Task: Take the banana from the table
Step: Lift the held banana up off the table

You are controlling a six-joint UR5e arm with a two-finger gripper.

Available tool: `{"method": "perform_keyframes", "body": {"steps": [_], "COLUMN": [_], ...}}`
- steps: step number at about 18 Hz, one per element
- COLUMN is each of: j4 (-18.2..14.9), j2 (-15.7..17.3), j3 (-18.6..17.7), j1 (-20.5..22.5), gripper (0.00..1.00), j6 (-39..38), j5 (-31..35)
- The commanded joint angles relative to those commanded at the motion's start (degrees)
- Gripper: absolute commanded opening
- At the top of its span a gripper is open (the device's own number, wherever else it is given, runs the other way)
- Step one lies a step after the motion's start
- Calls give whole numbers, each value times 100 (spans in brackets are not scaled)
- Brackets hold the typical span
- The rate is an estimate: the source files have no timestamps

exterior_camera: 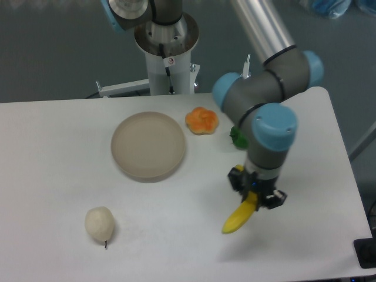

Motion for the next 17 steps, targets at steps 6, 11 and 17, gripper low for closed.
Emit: {"method": "perform_keyframes", "body": {"steps": [6, 11, 17], "j4": [34, 104, 113], "j2": [-70, -97, -97], "j3": [17, -88, -105], "j1": [142, 124, 124], "gripper": [10, 9, 10], "j6": [91, 476, 609], "j5": [274, 283, 283]}}
